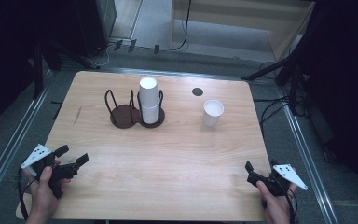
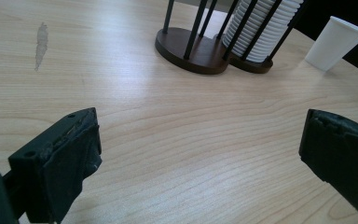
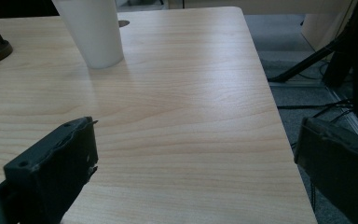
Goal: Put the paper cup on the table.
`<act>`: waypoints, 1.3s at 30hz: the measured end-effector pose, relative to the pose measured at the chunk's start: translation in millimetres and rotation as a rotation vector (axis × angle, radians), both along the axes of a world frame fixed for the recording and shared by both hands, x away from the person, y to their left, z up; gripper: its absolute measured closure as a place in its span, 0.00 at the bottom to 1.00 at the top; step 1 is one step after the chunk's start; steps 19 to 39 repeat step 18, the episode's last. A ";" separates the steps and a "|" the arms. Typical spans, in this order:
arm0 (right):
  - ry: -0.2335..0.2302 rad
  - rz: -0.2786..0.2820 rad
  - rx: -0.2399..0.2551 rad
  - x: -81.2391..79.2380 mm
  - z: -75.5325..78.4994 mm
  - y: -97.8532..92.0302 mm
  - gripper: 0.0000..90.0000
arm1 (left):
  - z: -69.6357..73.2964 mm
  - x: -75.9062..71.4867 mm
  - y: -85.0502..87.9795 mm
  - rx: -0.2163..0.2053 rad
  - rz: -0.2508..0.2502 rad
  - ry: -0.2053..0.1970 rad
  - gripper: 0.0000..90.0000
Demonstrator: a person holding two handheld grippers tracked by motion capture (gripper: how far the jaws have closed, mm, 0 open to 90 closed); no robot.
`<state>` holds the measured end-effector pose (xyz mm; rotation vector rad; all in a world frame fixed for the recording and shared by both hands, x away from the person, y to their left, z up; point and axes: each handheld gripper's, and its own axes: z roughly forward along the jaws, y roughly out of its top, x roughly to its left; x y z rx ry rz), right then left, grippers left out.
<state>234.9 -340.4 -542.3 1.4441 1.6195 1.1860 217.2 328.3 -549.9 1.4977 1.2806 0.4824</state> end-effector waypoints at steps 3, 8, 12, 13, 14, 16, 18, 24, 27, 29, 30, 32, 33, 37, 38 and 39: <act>-0.001 -0.001 0.003 0.0 -0.1 -0.6 0.00 | -0.2 0.2 -0.1 0.002 0.001 0.000 0.00; -0.002 0.005 0.001 -1.1 0.0 0.2 0.00 | -0.5 0.6 -0.8 0.003 0.002 0.003 0.00; -0.004 0.005 0.008 -0.8 -0.3 -0.8 0.00 | -0.8 1.0 -1.4 0.004 0.002 0.003 0.00; -0.004 0.005 0.008 -0.8 -0.3 -0.8 0.00 | -0.9 1.2 -1.3 0.004 0.002 0.004 0.00; -0.006 0.006 0.004 -0.7 -0.5 -0.7 0.00 | -1.0 1.4 -1.4 0.005 0.003 0.004 0.00; -0.002 0.003 0.004 -0.8 -0.7 0.0 0.00 | -1.0 1.7 -1.5 0.007 0.003 0.006 0.00; 0.000 0.003 0.006 -0.8 -0.8 0.3 0.00 | -1.2 2.0 -2.1 0.010 0.005 0.007 0.00; 0.000 0.003 0.006 -0.8 -0.8 0.3 0.00 | -1.2 2.0 -2.1 0.010 0.005 0.007 0.00; 0.000 0.003 0.006 -0.8 -0.8 0.3 0.00 | -1.2 2.0 -2.1 0.010 0.005 0.007 0.00; 0.000 0.003 0.006 -0.8 -0.8 0.3 0.00 | -1.2 2.0 -2.1 0.010 0.005 0.007 0.00; 0.000 0.003 0.006 -0.8 -0.8 0.3 0.00 | -1.2 2.0 -2.1 0.010 0.005 0.007 0.00; 0.000 0.003 0.006 -0.8 -0.8 0.3 0.00 | -1.2 2.0 -2.1 0.010 0.005 0.007 0.00; 0.000 0.003 0.006 -0.8 -0.8 0.3 0.00 | -1.2 2.0 -2.1 0.010 0.005 0.007 0.00; 0.000 0.003 0.006 -0.8 -0.8 0.3 0.00 | -1.2 2.0 -2.1 0.010 0.005 0.007 0.00; 0.000 0.003 0.006 -0.8 -0.8 0.3 0.00 | -1.2 2.0 -2.1 0.010 0.005 0.007 0.00; 0.000 0.003 0.006 -0.8 -0.8 0.3 0.00 | -1.2 2.0 -2.1 0.010 0.005 0.007 0.00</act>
